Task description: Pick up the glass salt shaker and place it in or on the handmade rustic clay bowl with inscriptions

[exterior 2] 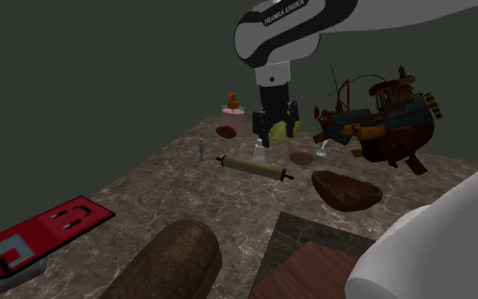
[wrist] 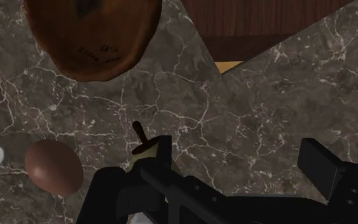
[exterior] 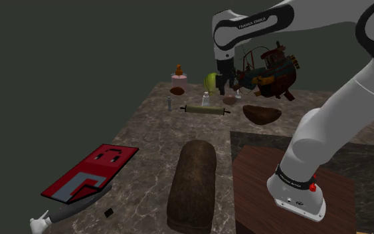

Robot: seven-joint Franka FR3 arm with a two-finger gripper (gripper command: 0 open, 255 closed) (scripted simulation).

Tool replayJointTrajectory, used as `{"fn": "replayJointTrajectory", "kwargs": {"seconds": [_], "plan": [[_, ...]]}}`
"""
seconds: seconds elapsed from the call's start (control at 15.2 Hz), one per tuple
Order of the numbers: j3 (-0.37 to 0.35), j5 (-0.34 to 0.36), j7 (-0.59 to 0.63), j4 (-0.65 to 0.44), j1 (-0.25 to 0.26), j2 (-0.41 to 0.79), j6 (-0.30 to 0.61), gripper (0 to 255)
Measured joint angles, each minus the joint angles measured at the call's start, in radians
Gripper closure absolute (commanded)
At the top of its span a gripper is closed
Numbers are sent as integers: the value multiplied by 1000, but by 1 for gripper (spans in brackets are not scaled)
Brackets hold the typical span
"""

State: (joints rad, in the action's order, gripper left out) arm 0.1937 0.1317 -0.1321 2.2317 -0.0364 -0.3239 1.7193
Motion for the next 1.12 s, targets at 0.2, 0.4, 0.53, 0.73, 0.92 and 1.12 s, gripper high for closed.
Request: {"fn": "replayJointTrajectory", "kwargs": {"seconds": [0.2,0.4,0.53,0.73,0.92,1.12], "plan": [[31,-22,-47,-75,-5,117,39,0],[56,-52,-98,-170,-14,237,58,0],[68,-80,-129,-241,-21,328,72,0],[85,-121,-187,-366,-44,453,62,0],[90,-167,-234,-509,-71,591,45,0],[86,-206,-265,-633,-99,710,27,0]]}}
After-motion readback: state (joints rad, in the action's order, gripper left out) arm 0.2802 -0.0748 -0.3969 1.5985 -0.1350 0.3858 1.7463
